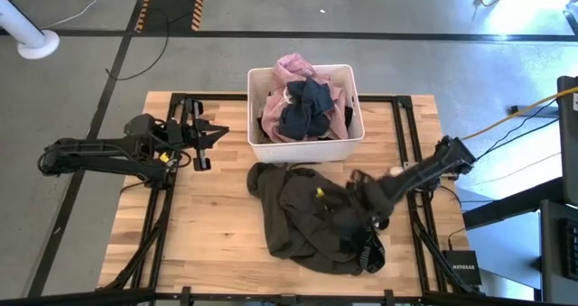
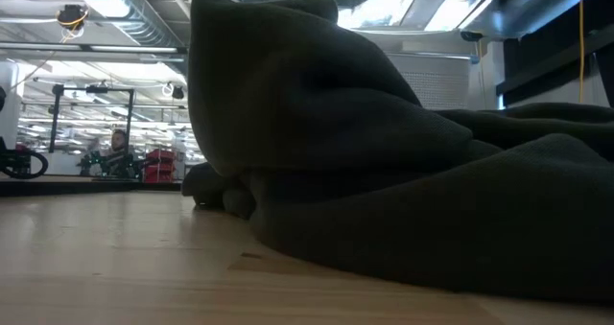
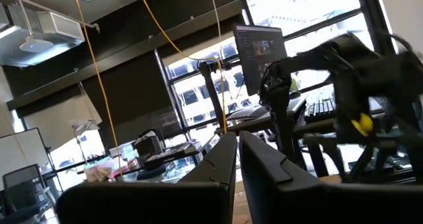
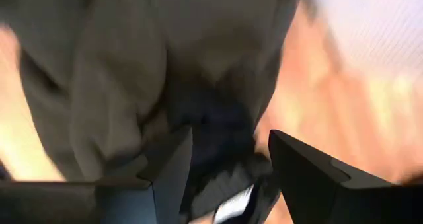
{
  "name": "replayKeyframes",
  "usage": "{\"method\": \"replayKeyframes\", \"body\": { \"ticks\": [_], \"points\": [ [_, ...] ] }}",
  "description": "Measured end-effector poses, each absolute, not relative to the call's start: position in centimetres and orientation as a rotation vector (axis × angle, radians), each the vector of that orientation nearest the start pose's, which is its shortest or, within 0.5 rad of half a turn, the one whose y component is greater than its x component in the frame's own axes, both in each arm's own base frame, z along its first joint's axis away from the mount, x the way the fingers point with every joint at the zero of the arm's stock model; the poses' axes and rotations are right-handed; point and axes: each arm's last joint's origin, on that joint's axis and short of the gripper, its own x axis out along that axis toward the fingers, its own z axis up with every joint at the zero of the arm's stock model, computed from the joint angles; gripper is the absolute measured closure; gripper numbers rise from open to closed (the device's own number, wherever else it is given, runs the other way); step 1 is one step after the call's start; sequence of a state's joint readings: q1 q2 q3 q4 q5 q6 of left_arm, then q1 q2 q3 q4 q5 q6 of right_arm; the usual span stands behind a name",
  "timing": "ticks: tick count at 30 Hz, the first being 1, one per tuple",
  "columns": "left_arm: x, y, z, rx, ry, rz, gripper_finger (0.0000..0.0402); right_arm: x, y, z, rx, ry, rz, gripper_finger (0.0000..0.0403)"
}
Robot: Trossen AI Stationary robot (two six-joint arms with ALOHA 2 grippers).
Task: Sort clothes
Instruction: Put the black underwear into the white laundry bin
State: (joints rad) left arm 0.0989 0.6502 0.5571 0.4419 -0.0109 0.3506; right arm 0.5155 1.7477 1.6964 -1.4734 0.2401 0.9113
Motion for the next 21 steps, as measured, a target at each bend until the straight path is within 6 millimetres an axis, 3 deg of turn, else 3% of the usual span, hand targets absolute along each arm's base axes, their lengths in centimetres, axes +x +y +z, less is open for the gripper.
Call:
{"method": "replayKeyframes", "body": {
  "ticks": [6, 12, 21],
  "points": [
    [14.9, 1.5, 33.4, 0.352, -0.336, 0.169, 0.0386, 25.5, 17.4, 26.7, 0.317, 1.529, -0.526, 0.0184],
    [14.9, 1.5, 33.4, 0.360, -0.338, 0.170, 0.0386, 24.1, 18.2, 23.2, 0.355, 1.586, -0.565, 0.0184],
    [14.9, 1.5, 33.5, 0.363, -0.341, 0.171, 0.0386, 23.4, 17.0, 18.2, 0.353, 1.569, -0.599, 0.0184]
  ]
}}
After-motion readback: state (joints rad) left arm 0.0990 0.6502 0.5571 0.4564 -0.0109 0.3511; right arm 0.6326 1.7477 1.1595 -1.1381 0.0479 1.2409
